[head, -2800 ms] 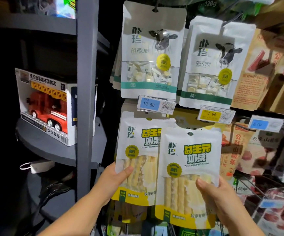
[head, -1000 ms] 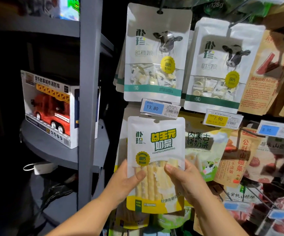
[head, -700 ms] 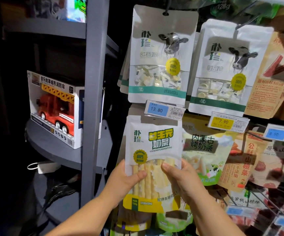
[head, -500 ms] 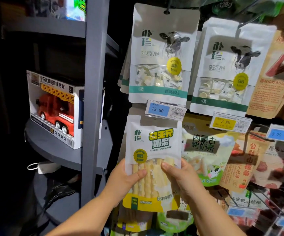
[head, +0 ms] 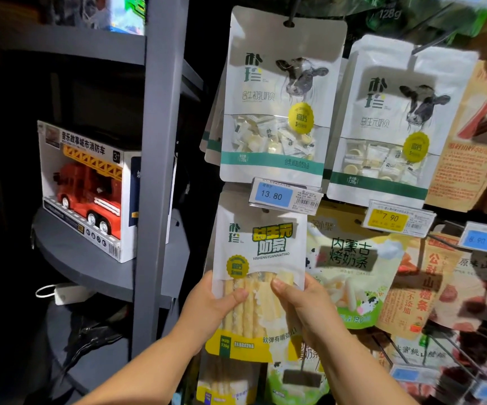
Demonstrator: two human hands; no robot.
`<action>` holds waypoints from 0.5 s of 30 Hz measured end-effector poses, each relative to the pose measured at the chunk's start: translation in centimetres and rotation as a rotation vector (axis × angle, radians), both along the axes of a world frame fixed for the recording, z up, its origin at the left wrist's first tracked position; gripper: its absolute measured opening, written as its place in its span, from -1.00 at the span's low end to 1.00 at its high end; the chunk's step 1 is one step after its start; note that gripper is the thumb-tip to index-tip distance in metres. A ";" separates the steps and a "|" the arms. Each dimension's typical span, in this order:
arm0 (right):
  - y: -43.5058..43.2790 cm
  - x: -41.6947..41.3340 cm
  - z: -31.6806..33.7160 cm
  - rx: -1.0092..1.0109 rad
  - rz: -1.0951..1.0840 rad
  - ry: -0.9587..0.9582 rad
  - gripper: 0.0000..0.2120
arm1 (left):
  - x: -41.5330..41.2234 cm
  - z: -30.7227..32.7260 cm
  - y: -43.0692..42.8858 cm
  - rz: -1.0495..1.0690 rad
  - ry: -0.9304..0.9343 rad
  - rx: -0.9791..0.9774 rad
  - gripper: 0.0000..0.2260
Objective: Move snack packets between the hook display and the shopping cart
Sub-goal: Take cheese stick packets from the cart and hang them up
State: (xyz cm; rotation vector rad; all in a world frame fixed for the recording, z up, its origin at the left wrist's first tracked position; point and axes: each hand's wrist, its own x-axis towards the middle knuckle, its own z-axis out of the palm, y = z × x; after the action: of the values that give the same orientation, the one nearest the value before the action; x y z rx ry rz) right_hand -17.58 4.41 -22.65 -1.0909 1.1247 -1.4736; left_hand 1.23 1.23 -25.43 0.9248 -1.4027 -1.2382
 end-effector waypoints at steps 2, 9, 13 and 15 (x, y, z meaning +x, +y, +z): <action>-0.8 0.0 -0.2 0.025 -0.036 0.054 -0.79 | -0.2 0.1 -0.6 0.021 -0.020 -0.001 -0.65; -2.8 0.8 -0.8 0.094 -0.142 0.245 -0.80 | -0.5 0.3 -2.1 0.131 -0.106 0.001 -0.73; -3.2 1.1 -0.7 0.088 -0.158 0.303 -0.85 | -0.6 0.1 -2.9 0.166 -0.122 0.010 -0.75; -3.2 1.1 -0.7 0.077 -0.171 0.356 -0.87 | -0.8 -0.2 -3.1 0.200 -0.125 0.013 -0.76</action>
State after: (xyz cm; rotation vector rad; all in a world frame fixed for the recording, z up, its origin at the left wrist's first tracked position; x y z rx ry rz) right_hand -16.48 1.17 -23.33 -1.2595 1.5433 -1.3842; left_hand 0.46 -1.86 -25.61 1.1384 -1.3630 -1.0561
